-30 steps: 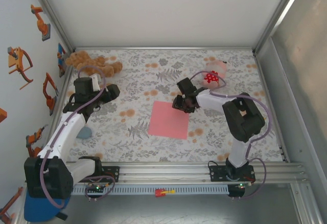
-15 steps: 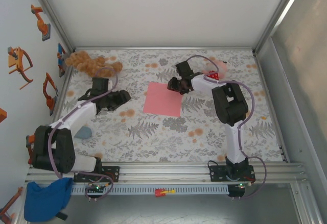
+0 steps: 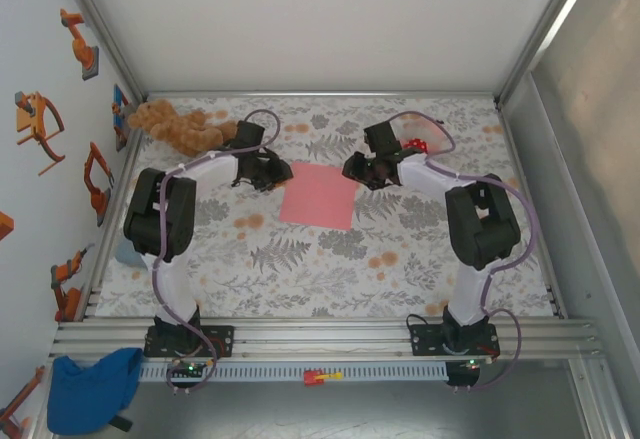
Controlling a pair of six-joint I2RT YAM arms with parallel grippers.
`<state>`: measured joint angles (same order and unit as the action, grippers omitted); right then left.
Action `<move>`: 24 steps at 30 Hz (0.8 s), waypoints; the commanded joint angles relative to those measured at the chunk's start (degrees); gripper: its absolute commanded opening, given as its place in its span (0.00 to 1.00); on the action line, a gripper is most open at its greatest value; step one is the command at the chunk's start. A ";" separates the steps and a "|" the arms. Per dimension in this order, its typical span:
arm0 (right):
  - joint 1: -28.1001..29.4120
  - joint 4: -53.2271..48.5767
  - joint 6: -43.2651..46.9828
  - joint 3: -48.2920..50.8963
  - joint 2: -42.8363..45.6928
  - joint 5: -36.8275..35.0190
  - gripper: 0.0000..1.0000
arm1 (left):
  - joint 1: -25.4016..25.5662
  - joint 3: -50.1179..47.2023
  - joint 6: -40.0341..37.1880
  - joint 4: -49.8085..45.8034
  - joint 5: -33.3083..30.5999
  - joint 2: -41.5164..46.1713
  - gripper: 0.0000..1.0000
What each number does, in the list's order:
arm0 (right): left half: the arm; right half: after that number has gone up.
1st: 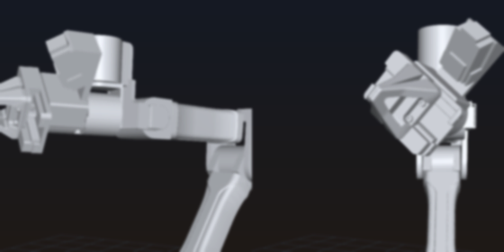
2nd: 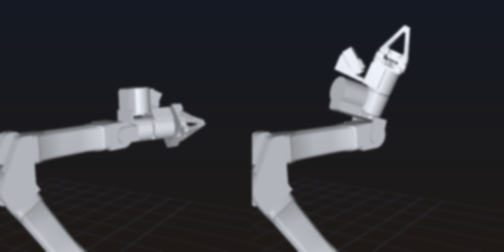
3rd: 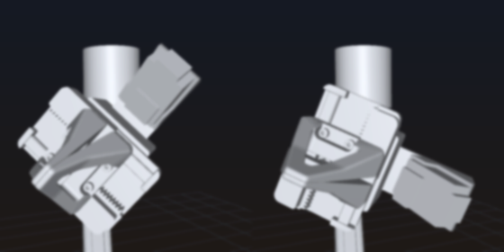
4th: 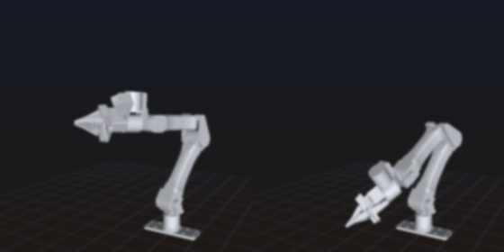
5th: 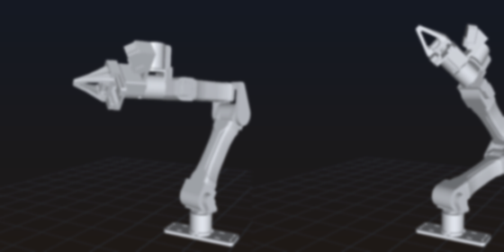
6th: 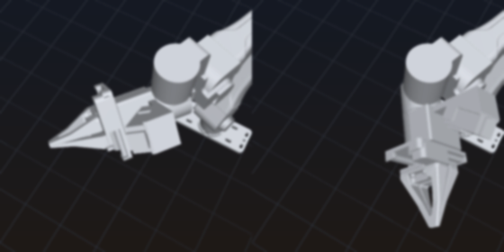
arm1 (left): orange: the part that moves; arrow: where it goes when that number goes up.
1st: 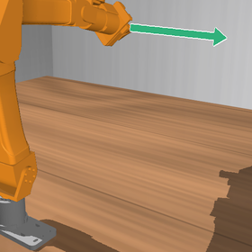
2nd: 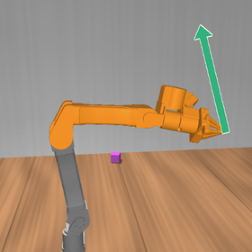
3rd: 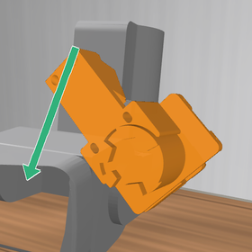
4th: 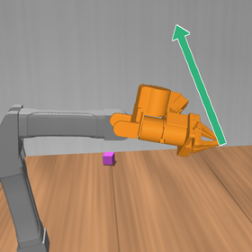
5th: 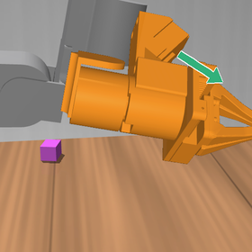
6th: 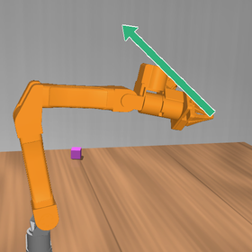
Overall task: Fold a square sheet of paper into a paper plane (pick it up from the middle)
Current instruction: First fold in half a square sheet of paper at the center of the table.
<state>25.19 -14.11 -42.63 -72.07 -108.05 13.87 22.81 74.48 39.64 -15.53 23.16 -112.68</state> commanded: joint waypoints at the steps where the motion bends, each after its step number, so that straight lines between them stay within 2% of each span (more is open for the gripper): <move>1: -0.13 1.12 -3.66 1.33 -1.72 1.79 0.31 | 0.13 3.74 -0.26 -4.63 1.65 -2.81 0.23; 14: -0.06 1.49 -4.25 2.83 -5.12 3.01 0.14 | 0.99 5.26 -0.54 -6.10 2.72 -7.60 0.17; 24: -0.10 0.40 -3.95 2.75 -8.09 3.24 0.11 | 1.55 2.10 1.71 -4.47 2.68 -8.09 0.16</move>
<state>25.15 -12.56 -46.70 -69.80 -113.75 16.53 23.66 78.30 40.14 -19.16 25.34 -119.46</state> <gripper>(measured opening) 0.114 0.166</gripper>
